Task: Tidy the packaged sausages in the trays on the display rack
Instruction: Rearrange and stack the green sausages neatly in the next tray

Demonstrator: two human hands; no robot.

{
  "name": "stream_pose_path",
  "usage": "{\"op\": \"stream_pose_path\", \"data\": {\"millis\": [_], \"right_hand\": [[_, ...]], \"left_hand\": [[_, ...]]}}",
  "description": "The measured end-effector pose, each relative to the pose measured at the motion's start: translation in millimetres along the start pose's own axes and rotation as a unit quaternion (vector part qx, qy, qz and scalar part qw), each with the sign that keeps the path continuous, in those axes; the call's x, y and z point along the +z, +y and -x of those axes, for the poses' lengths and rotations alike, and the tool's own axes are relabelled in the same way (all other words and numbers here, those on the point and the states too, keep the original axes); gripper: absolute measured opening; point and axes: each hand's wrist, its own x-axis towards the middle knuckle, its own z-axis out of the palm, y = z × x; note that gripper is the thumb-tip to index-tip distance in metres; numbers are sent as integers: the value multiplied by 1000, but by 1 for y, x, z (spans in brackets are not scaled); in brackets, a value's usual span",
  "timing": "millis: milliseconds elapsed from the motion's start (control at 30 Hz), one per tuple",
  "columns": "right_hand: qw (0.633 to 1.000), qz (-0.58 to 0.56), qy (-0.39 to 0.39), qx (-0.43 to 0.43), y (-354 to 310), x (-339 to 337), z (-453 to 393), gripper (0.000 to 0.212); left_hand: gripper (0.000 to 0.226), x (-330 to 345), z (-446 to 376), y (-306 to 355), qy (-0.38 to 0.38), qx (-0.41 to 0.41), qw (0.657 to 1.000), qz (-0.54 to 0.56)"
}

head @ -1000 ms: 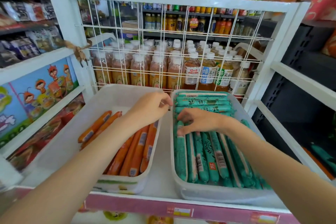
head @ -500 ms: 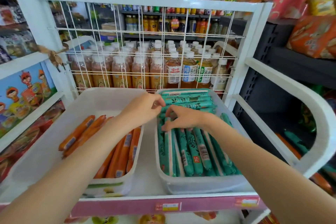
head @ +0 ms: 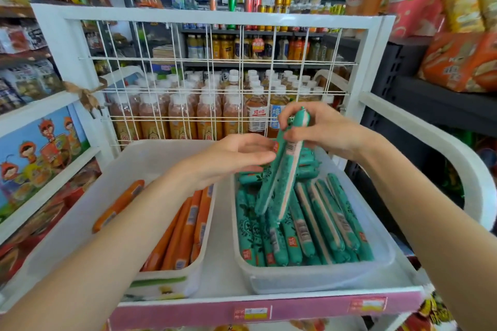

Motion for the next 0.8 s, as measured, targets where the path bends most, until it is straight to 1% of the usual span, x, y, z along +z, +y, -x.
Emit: {"op": "stream_pose_path", "data": {"millis": [67,133,233,333,400,500,633,733,800], "right_hand": [[999,21,6,-34,-3,-4,2,19],[997,61,10,-48,-5,-7,3,16],[991,112,36,-62,-8,-7,3,21],[984,149,68,-66,-3,-2,1,31],[980,177,76,-57,1,2,0,36],[966,242,61,-68,8,7,0,35],[969,227,65,-72,7,8,-1,29],[974,205,72,-63,3,4,0,27],[983,169,53,-47,0,2,1,26]], "left_hand": [[20,6,-6,8,20,34,998,-58],[17,12,-10,12,32,60,994,-83],[18,14,-15,8,72,68,993,-62],[19,13,-15,1,86,66,994,2],[19,13,-14,-3,95,64,993,-10],[19,16,-11,-10,101,60,993,-30],[22,16,-10,-13,104,50,993,-20],[25,17,-9,-10,95,59,993,-24],[24,20,-9,-10,87,72,993,-25]]}}
